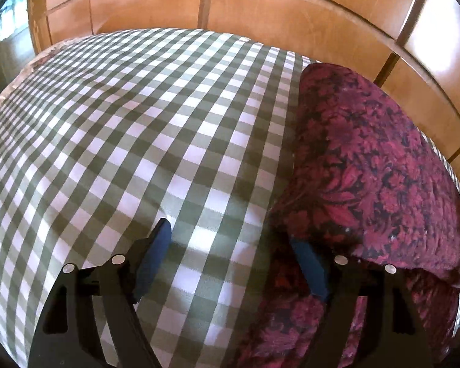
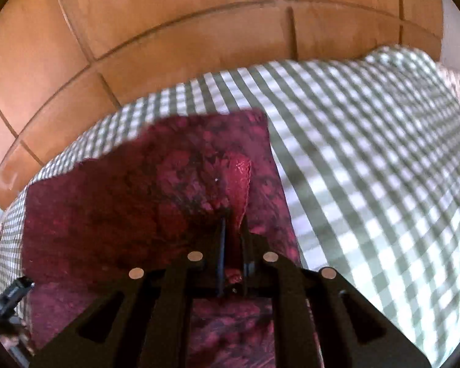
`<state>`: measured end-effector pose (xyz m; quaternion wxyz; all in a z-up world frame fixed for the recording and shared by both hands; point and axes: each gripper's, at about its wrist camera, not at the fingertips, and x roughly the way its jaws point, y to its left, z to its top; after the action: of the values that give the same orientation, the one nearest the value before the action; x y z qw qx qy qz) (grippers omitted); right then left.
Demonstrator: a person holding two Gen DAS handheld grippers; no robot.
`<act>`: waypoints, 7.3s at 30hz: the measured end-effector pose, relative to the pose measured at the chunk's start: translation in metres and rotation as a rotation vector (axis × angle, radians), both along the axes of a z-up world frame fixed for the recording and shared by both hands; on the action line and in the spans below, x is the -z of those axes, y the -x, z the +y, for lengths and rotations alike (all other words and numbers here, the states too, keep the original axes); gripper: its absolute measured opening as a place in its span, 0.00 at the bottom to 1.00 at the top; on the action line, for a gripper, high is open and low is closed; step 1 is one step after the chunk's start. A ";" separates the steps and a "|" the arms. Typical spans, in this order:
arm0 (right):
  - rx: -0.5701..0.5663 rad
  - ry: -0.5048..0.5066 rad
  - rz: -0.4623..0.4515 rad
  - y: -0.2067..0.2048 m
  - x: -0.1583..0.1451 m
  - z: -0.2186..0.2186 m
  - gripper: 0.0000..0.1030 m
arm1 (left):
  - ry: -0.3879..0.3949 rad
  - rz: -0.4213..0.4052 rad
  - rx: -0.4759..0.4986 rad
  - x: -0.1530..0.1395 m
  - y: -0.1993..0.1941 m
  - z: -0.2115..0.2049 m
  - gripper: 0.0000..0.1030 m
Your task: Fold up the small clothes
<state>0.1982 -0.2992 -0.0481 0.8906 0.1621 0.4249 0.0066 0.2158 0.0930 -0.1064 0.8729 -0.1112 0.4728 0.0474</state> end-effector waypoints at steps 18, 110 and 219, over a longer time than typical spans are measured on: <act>-0.122 0.022 -0.109 0.019 -0.047 0.028 0.46 | 0.383 -0.034 0.058 -0.043 -0.072 0.027 0.70; -0.327 -0.239 0.379 0.300 0.069 -0.033 0.58 | 0.331 0.208 0.508 -0.020 0.261 0.039 0.65; -0.094 -0.160 0.077 0.205 0.013 -0.013 0.90 | -0.042 -0.157 0.119 -0.097 0.128 0.027 0.96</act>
<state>-0.0068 -0.3127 -0.0615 0.8565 0.2125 0.4642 0.0762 0.0880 0.1197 -0.0094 0.9106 -0.0680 0.4076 -0.0036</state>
